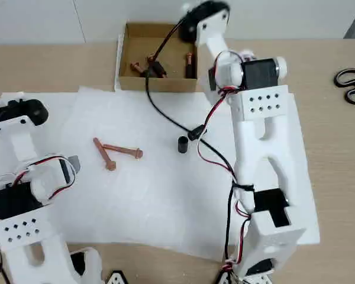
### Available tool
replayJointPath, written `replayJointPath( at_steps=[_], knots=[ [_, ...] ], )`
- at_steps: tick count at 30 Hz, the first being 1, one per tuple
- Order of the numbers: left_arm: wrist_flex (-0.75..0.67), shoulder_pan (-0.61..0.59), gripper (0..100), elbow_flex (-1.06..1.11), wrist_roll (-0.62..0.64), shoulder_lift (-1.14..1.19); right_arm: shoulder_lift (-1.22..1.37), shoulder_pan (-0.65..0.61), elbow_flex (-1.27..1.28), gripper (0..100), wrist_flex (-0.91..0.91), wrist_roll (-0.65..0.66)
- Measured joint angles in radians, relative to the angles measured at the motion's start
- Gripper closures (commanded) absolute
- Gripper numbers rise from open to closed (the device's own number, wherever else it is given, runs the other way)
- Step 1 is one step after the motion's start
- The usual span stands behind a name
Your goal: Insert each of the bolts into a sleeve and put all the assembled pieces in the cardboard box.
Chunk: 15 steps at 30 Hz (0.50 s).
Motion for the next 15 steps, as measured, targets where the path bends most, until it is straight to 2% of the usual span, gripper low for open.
replayJointPath(
  at_steps=[8, 15],
  knots=[
    [0.009, 0.0, 79, 0.0, 0.0, 0.0, -0.066, -0.012, 0.16, 79.9, 0.031, 0.0],
    [0.009, 0.0, 79, 0.0, 0.0, 0.0, -0.031, -0.04, 0.261, 79.8, 0.029, -0.068]
  ],
)
